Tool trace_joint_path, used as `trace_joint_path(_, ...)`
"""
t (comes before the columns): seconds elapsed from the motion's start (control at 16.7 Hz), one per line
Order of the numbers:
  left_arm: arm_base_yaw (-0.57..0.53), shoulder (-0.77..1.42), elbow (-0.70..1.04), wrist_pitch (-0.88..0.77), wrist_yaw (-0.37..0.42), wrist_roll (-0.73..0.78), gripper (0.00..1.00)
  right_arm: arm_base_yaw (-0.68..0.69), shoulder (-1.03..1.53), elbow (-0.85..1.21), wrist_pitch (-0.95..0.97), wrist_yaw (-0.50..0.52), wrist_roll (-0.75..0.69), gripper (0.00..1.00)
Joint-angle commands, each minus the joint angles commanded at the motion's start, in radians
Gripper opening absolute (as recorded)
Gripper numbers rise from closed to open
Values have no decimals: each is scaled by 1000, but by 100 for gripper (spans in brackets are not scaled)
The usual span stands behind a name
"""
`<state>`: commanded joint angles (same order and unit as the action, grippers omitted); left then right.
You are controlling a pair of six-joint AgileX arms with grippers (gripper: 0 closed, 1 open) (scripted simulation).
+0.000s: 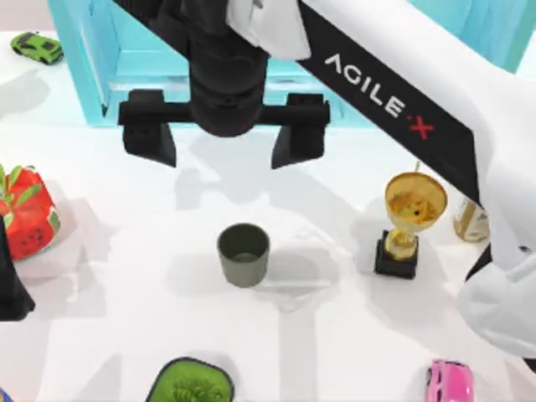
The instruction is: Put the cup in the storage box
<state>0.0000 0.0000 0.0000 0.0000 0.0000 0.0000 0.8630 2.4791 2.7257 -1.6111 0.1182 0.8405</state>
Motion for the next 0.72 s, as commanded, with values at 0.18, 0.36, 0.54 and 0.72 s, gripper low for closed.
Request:
trace_joint_path(0.18, 0, 0, 0, 0, 0, 0, 100, 21, 122, 114, -82, -18, 48, 100)
trace_joint_path(0.36, 0, 0, 0, 0, 0, 0, 100, 30, 184, 172, -124, -29, 72, 100)
trace_joint_path(0.54, 0, 0, 0, 0, 0, 0, 100, 30, 191, 178, -129, -31, 75, 100)
trace_joint_path(0.72, 0, 0, 0, 0, 0, 0, 100, 25, 193, 177, -128, -30, 74, 100)
